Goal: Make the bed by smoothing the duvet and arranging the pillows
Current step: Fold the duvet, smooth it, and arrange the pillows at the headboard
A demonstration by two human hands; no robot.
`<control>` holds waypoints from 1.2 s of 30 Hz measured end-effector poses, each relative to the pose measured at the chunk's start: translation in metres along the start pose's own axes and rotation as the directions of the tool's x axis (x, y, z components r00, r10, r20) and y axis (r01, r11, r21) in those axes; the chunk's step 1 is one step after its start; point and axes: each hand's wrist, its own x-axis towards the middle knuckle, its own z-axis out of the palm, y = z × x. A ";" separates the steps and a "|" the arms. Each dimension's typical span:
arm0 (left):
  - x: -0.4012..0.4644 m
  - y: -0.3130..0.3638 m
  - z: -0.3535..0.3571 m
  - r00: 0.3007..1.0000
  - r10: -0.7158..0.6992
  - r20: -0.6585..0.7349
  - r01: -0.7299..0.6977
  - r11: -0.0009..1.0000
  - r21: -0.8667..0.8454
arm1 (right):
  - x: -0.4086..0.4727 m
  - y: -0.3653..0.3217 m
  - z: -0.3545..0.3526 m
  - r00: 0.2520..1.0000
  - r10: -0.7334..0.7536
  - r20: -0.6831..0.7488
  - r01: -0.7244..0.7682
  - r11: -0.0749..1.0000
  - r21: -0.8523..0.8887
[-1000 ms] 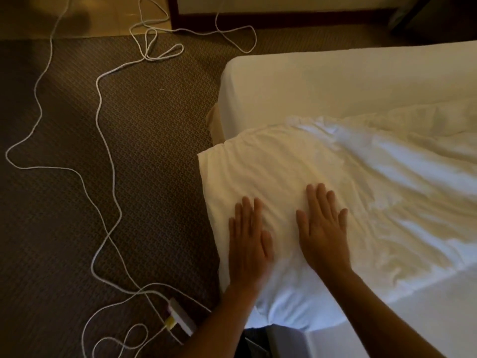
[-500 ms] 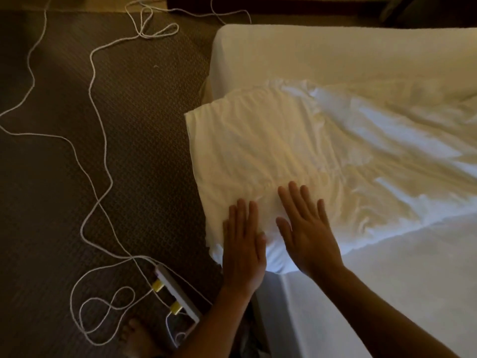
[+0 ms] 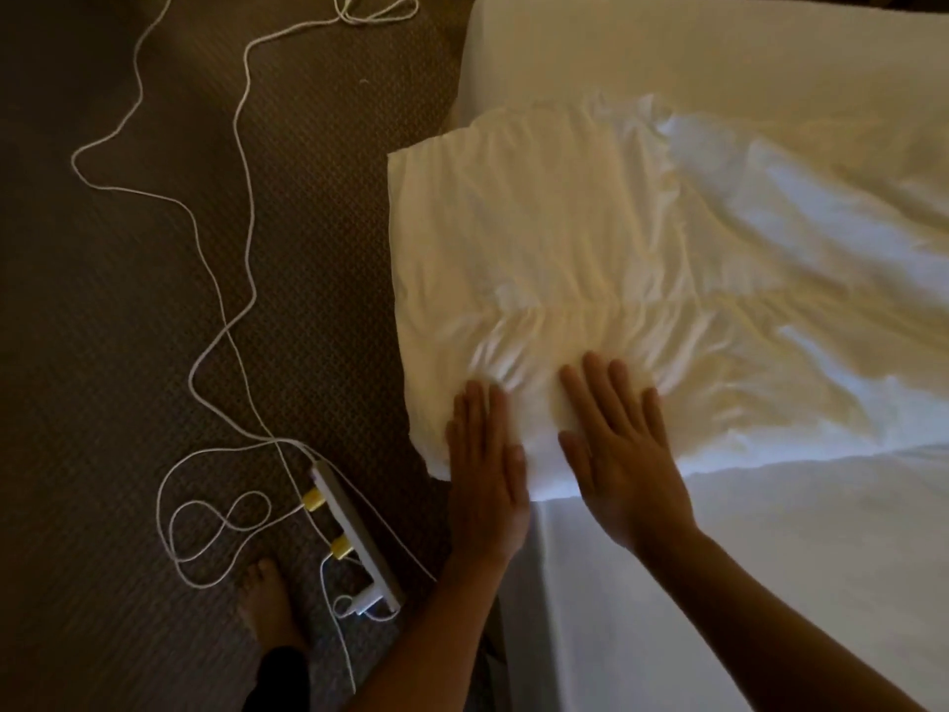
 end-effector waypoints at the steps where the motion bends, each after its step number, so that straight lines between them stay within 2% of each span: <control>1: -0.002 -0.019 0.004 0.998 -0.061 0.005 0.061 0.997 0.050 | -0.002 0.007 0.006 1.000 0.001 0.001 -0.001 0.999 -0.046; 3: -0.005 -0.052 0.006 0.985 -0.161 0.070 0.147 0.974 0.173 | -0.004 0.024 0.013 0.996 0.085 -0.006 -0.085 0.990 -0.115; 6: -0.001 -0.072 -0.004 0.955 -0.255 0.151 0.195 0.924 0.330 | -0.006 0.033 0.015 0.953 0.303 -0.015 -0.303 0.950 -0.078; 8: 0.004 -0.062 -0.021 0.934 -0.337 0.122 0.279 0.898 0.340 | -0.010 0.023 0.007 0.904 0.427 -0.014 -0.427 0.904 -0.015; 10: 0.012 -0.039 -0.044 0.935 -0.339 0.102 0.304 0.917 0.259 | -0.011 0.002 -0.007 0.875 0.485 0.010 -0.484 0.873 0.060; 13: 0.020 0.008 -0.083 0.967 -0.206 0.149 0.187 0.974 0.130 | -0.009 -0.045 -0.039 0.883 0.469 0.011 -0.463 0.867 0.184; 15: 0.022 0.036 -0.112 0.968 -0.189 0.166 0.179 0.981 0.076 | -0.006 -0.077 -0.066 0.872 0.490 0.008 -0.472 0.835 0.285; 18: 0.025 0.073 -0.171 0.960 -0.193 0.200 0.203 0.979 -0.030 | -0.006 -0.126 -0.114 0.833 0.554 -0.004 -0.489 0.738 0.465; 25: 0.040 0.143 -0.319 0.960 0.006 0.279 0.036 0.989 -0.143 | -0.007 -0.224 -0.236 0.717 0.691 -0.089 -0.381 0.496 0.780; 31: 0.072 0.210 -0.386 0.913 0.207 0.351 -0.132 0.965 -0.225 | -0.009 -0.260 -0.304 0.615 0.775 -0.148 -0.282 0.391 0.876; 36: 0.111 0.261 -0.397 0.877 0.260 0.405 -0.164 0.953 -0.256 | 0.003 -0.255 -0.335 0.566 0.809 -0.158 -0.222 0.334 0.916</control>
